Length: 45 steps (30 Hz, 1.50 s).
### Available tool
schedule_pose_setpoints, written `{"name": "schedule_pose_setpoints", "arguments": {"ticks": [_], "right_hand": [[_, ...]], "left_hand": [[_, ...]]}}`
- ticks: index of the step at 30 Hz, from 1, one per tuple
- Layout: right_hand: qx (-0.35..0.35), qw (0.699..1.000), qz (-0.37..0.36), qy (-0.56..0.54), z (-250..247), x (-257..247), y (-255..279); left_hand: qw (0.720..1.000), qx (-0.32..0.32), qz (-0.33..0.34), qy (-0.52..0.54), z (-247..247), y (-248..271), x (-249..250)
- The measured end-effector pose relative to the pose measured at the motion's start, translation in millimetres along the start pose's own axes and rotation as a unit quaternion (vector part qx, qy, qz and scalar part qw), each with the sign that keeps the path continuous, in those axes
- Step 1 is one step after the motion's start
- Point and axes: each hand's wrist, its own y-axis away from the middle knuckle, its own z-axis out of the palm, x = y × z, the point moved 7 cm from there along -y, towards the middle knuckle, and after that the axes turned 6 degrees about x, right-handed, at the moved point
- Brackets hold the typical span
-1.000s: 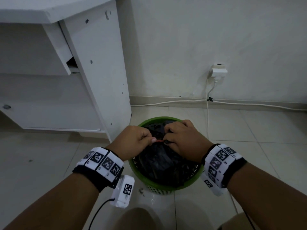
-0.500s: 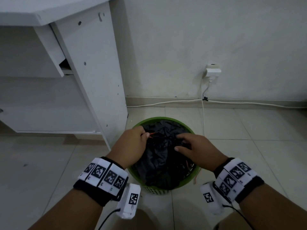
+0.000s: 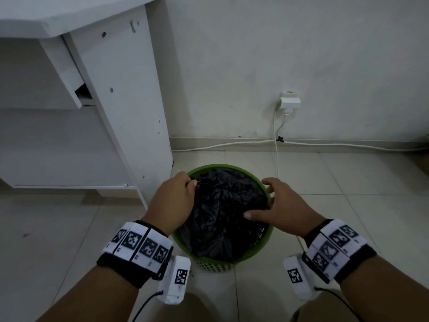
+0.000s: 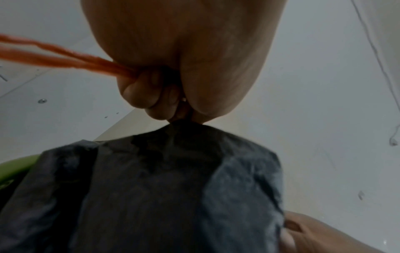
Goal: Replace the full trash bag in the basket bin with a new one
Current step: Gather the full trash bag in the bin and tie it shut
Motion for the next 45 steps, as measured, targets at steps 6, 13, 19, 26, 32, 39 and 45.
{"name": "schedule_pose_setpoints", "arguments": {"ticks": [6, 13, 19, 26, 32, 39, 45], "right_hand": [[-0.022, 0.996, -0.046, 0.067, 15, 7, -1], [-0.049, 0.956, 0.120, -0.263, 0, 12, 1], [-0.015, 0.952, 0.115, -0.283, -13, -7, -1], [-0.065, 0.997, 0.020, -0.023, -11, -18, -1], [0.037, 0.998, -0.018, -0.041, -40, -29, -4], [0.008, 0.960, -0.267, 0.081, -10, -106, 24], [-0.064, 0.957, -0.283, 0.005, 19, -123, 24]], "left_hand": [[0.999, 0.017, -0.034, 0.011, 1, 1, -8], [0.998, 0.023, -0.053, 0.030, -4, -2, -6], [0.997, 0.036, -0.061, 0.043, -5, -3, 6], [0.996, 0.028, -0.068, 0.053, -5, -1, 4], [0.994, 0.007, -0.090, 0.065, -11, -4, -1], [0.873, -0.039, -0.267, 0.405, -2, 2, 21], [0.854, -0.116, -0.210, 0.462, 1, 13, 57]]}}
